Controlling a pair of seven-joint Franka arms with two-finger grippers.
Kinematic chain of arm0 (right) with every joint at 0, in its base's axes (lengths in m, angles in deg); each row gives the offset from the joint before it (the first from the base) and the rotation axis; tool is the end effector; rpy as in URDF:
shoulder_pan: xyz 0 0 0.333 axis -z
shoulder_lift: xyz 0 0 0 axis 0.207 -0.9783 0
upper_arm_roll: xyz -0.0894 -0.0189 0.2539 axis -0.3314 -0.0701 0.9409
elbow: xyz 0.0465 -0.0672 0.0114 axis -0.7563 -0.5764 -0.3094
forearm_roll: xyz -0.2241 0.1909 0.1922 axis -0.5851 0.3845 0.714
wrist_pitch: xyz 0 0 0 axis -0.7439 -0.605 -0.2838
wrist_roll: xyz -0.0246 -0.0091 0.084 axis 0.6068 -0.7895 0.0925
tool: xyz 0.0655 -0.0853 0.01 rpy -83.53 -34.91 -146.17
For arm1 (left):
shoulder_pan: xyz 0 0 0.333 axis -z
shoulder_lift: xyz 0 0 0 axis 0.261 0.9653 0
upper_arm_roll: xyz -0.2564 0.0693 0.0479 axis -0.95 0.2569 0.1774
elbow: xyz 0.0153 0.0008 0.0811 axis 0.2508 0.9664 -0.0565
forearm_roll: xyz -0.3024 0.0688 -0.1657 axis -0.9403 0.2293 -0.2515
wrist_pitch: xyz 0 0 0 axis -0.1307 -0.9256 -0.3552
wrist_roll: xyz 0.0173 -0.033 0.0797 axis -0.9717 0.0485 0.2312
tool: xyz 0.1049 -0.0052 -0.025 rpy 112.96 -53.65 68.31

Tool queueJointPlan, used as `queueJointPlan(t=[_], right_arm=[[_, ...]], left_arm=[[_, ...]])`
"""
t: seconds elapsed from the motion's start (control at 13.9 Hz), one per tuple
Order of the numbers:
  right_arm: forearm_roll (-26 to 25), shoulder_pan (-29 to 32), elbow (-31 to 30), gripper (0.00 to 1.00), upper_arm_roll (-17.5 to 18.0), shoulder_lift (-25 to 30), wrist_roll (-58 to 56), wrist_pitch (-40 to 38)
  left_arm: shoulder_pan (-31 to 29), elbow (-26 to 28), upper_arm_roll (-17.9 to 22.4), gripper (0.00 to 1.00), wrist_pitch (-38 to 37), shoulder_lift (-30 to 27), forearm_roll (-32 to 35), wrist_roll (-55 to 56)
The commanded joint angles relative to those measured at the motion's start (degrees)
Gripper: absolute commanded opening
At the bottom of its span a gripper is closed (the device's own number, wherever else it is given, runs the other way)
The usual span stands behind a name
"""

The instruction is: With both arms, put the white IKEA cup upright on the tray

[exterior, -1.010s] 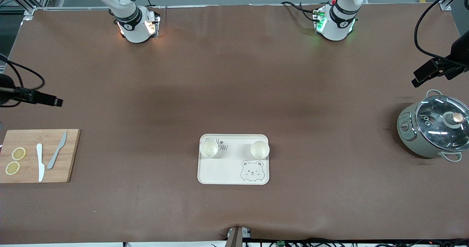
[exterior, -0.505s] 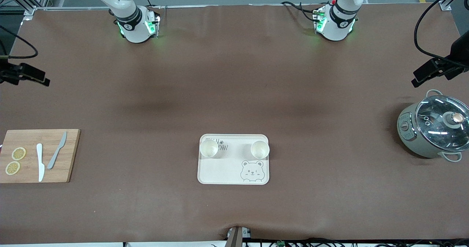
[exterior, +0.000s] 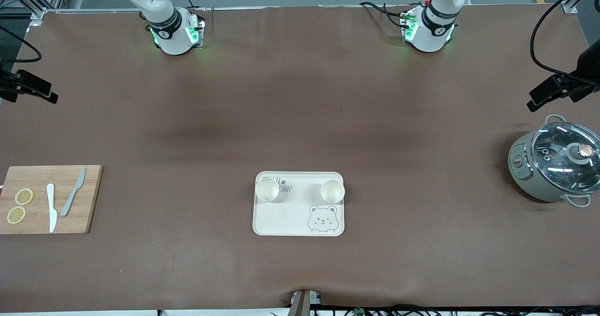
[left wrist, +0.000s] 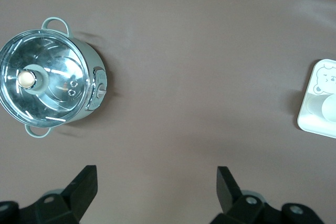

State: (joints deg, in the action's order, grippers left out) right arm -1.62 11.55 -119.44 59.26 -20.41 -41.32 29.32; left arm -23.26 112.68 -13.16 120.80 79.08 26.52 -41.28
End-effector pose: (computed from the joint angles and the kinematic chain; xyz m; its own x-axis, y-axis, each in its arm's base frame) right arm 0.4998 -0.0534 0.5879 0.9959 -0.0566 -0.0704 -0.0577 -0.9982 -0.0144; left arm 0.5112 -0.0129 0.6013 0.9738 0.2161 0.0703 0.2176 -0.9759 -0.0139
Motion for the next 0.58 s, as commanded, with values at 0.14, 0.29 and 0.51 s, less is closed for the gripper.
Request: queueJointPlan(t=[0.14,0.29,0.51], right_arm=[[-1.1,1.2,1.2,1.0,0.5,-0.2,-0.4,-0.9],[-1.0,1.2,0.5,1.0,0.6,0.4,-0.1,-0.5],[-0.5,1.0,0.1,1.0,0.6,0.7,0.2,-0.7]], left_arm=[[0.0,-0.6,-0.5,1.0,-0.7,-0.2,0.6,-0.8],[0.0,-0.8,-0.6,1.0,-0.7,-0.2,0.6,-0.9],[0.0,-0.8,-0.5,1.0,-0.7,-0.2,0.2,-0.5]])
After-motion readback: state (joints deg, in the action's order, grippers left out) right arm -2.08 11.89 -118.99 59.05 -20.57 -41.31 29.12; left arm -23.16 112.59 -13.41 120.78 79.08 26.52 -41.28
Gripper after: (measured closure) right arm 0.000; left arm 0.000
